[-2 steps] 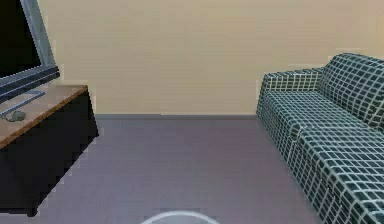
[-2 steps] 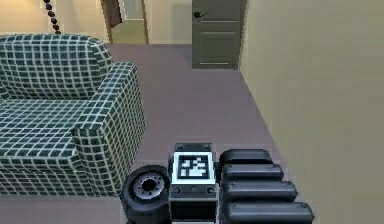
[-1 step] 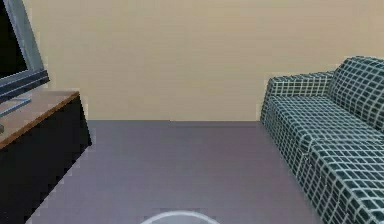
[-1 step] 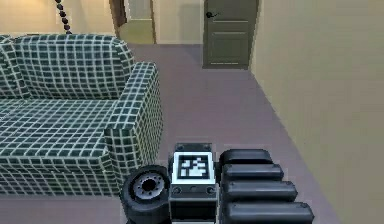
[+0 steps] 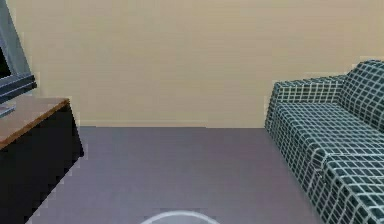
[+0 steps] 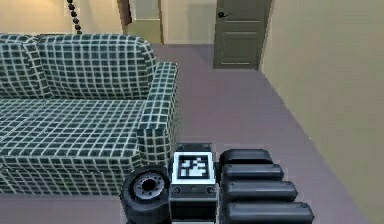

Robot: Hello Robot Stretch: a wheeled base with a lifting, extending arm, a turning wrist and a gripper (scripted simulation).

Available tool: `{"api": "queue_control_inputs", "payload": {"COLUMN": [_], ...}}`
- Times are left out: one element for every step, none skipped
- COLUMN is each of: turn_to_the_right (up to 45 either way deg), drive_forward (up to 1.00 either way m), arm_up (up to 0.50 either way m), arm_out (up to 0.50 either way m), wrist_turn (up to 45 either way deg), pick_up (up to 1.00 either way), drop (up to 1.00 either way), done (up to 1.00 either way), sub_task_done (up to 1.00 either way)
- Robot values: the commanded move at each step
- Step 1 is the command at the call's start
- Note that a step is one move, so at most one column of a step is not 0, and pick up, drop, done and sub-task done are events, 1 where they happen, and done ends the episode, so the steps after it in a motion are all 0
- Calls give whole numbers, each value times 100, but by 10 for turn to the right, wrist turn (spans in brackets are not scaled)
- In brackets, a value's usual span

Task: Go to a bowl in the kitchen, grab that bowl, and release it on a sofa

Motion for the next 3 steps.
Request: {"api": "queue_control_inputs", "payload": {"turn_to_the_right": [150, 0, 60], "drive_forward": [0, 100, 0], "arm_up": [0, 0, 0], "arm_out": [0, 0, 0], "wrist_turn": [0, 0, 0], "pick_up": [0, 0, 0], "drop": [0, 0, 0], "done": [0, 0, 0], "sub_task_done": [0, 0, 0]}}
